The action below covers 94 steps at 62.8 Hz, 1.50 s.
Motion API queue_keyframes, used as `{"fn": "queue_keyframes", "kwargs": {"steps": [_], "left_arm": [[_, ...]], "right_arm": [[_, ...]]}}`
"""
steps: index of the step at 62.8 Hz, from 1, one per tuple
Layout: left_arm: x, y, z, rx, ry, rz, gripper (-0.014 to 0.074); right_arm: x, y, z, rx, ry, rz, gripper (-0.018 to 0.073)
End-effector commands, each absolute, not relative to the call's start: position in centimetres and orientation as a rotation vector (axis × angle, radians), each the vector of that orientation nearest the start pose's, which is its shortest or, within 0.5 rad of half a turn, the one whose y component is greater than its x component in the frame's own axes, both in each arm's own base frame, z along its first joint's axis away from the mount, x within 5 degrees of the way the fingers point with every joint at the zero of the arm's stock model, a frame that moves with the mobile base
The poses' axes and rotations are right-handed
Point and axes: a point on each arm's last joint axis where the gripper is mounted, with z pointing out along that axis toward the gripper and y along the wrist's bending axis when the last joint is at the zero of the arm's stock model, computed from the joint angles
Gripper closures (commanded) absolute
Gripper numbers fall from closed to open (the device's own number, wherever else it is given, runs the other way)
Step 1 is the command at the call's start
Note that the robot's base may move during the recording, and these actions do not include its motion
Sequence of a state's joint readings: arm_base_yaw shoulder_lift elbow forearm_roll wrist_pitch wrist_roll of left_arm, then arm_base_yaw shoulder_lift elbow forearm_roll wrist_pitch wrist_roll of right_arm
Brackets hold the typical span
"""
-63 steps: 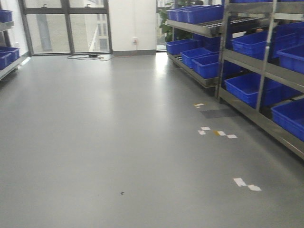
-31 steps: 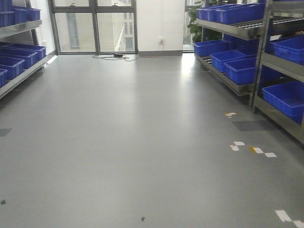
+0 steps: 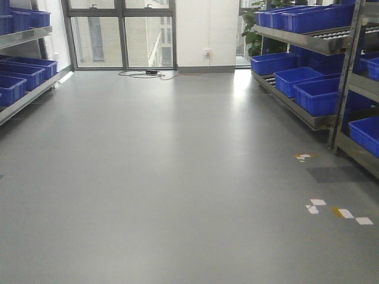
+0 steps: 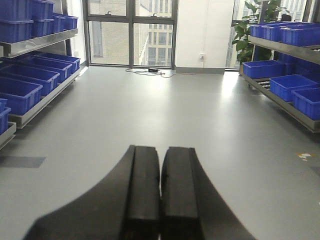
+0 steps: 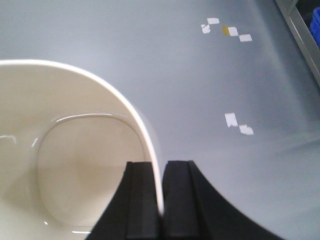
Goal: Move white bin to right shelf second layer
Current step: 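Drive toward the windows alongside the blue-bin racks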
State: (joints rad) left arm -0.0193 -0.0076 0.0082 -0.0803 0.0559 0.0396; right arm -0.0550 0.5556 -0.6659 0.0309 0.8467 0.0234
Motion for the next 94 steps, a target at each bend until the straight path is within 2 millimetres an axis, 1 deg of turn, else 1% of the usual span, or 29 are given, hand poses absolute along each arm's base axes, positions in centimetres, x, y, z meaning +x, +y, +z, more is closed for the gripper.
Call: {"fn": "queue_keyframes", "kwargs": {"steps": [1, 94], "left_arm": [[5.57, -0.12, 20.48, -0.021, 1.470, -0.061, 0.0512], [5.57, -0.12, 20.48, -0.021, 1.470, -0.061, 0.0512]], "right_arm": [[9.85, -0.39, 33.59, 0.097, 2.108, 0.014, 0.0510], [9.85, -0.39, 33.59, 0.097, 2.108, 0.014, 0.0510]]}}
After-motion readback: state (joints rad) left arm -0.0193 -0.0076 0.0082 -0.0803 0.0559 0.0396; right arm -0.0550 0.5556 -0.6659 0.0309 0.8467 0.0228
